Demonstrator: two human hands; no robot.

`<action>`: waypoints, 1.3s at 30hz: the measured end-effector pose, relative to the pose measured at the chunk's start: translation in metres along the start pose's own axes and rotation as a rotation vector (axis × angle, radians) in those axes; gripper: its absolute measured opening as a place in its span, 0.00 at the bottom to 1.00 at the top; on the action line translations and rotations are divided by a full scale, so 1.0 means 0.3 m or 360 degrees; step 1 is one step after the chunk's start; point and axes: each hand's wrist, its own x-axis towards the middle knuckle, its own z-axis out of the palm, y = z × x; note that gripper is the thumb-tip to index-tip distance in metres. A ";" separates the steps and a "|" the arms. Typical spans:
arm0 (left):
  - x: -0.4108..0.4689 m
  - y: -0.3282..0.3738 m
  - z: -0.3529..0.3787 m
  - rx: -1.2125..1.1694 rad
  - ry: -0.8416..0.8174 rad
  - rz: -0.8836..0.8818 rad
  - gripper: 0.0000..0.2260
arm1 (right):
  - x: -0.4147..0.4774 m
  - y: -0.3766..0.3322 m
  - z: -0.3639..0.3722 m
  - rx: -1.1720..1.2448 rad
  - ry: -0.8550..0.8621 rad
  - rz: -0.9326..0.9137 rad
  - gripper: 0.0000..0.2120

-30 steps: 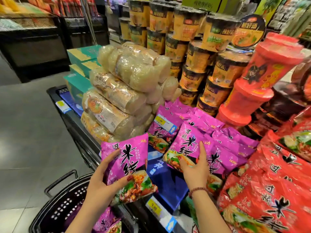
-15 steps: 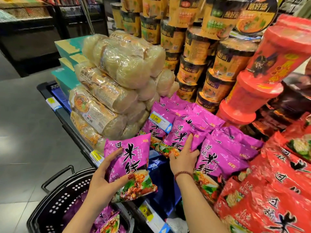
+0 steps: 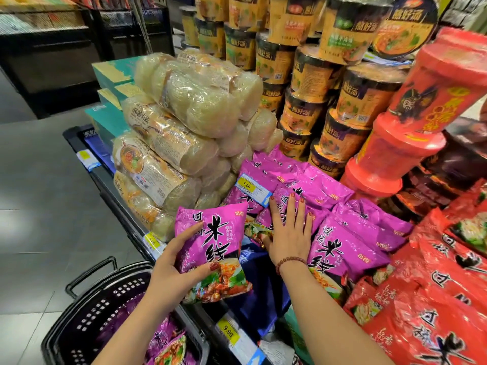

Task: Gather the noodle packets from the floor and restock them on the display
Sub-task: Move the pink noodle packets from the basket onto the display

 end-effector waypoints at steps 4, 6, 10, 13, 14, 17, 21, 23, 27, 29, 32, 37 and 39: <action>0.005 -0.014 0.002 -0.0013 0.0000 -0.0007 0.35 | 0.007 -0.008 -0.019 0.0067 -0.0068 0.0001 0.49; 0.004 -0.023 0.002 0.0003 -0.0013 -0.0008 0.35 | -0.013 -0.023 -0.054 0.0220 0.0045 0.0002 0.42; 0.010 -0.039 0.006 0.0032 -0.0076 -0.0026 0.34 | -0.115 -0.090 -0.161 0.1643 -0.0096 0.0012 0.25; 0.026 -0.032 0.028 -0.0007 -0.0127 0.0014 0.32 | -0.175 -0.128 -0.220 0.2185 -0.0539 -0.0084 0.34; 0.035 -0.023 0.037 -0.0020 -0.0148 0.0021 0.32 | -0.183 -0.129 -0.228 0.2171 -0.0601 -0.0150 0.37; 0.070 -0.016 0.044 -0.0046 -0.0254 0.0028 0.32 | -0.162 -0.099 -0.218 0.2186 -0.0783 -0.0141 0.41; 0.110 -0.036 0.017 0.0064 -0.0329 0.0131 0.32 | -0.123 -0.078 -0.235 0.2138 -0.0855 -0.0200 0.40; 0.120 -0.043 0.012 0.0119 -0.0301 0.0189 0.32 | -0.112 -0.096 -0.239 0.2157 -0.0698 -0.0132 0.39; 0.107 -0.103 -0.025 0.0262 0.0046 0.0197 0.28 | -0.087 -0.155 -0.213 0.1953 -0.0079 0.0228 0.40; 0.081 -0.154 -0.057 0.0640 0.0106 0.0316 0.22 | -0.074 -0.192 -0.202 0.1908 0.0052 0.0422 0.40; 0.050 -0.241 -0.089 0.1056 -0.0062 0.0462 0.19 | -0.056 -0.250 -0.159 0.1830 0.0018 0.0317 0.41; 0.037 -0.323 -0.109 0.1069 -0.0128 0.0291 0.18 | -0.057 -0.293 -0.065 0.1265 -0.0256 0.0184 0.43; 0.038 -0.319 -0.105 0.1041 -0.0122 0.0259 0.19 | -0.065 -0.302 -0.051 0.0771 -0.0005 0.0166 0.49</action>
